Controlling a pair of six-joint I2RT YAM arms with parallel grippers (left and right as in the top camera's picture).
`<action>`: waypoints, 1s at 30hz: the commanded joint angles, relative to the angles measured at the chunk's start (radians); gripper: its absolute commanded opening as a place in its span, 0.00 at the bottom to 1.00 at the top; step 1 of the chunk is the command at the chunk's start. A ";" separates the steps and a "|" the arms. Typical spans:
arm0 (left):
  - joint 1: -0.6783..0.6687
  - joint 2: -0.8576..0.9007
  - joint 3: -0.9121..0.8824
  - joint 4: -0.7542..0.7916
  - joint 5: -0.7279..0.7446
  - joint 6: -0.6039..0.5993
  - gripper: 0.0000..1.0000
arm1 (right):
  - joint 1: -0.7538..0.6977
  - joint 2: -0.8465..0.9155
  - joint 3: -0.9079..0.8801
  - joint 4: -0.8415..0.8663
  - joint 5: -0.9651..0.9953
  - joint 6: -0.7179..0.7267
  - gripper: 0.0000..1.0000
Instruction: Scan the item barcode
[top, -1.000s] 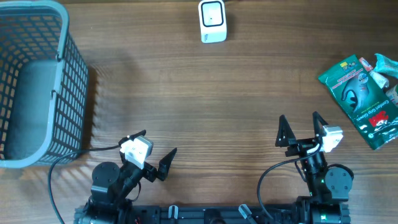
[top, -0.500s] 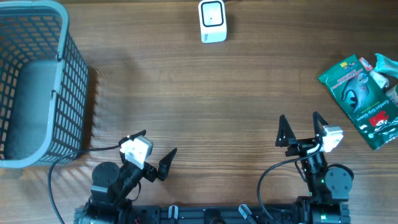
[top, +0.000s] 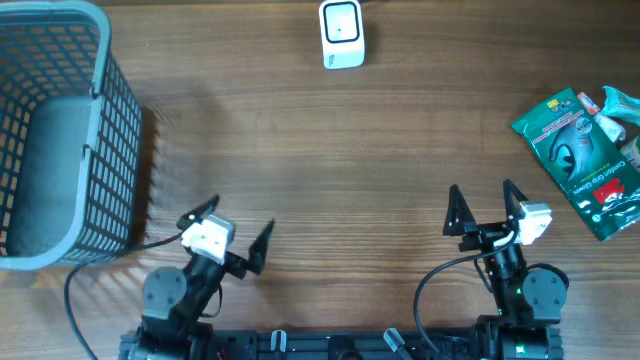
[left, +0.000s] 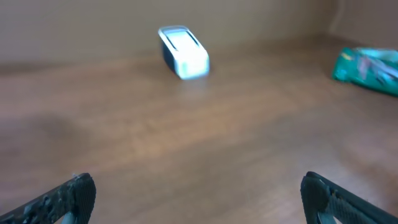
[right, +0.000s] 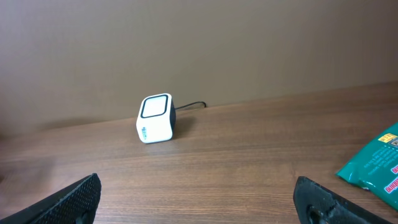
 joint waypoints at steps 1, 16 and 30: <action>0.003 -0.019 -0.052 0.090 -0.164 0.004 1.00 | 0.006 -0.013 -0.002 0.003 0.016 -0.006 1.00; 0.166 -0.019 -0.103 0.203 -0.248 -0.104 1.00 | 0.006 -0.011 -0.002 0.003 0.016 -0.006 1.00; 0.166 -0.019 -0.103 0.203 -0.248 -0.104 1.00 | 0.006 -0.011 -0.002 0.003 0.016 -0.006 1.00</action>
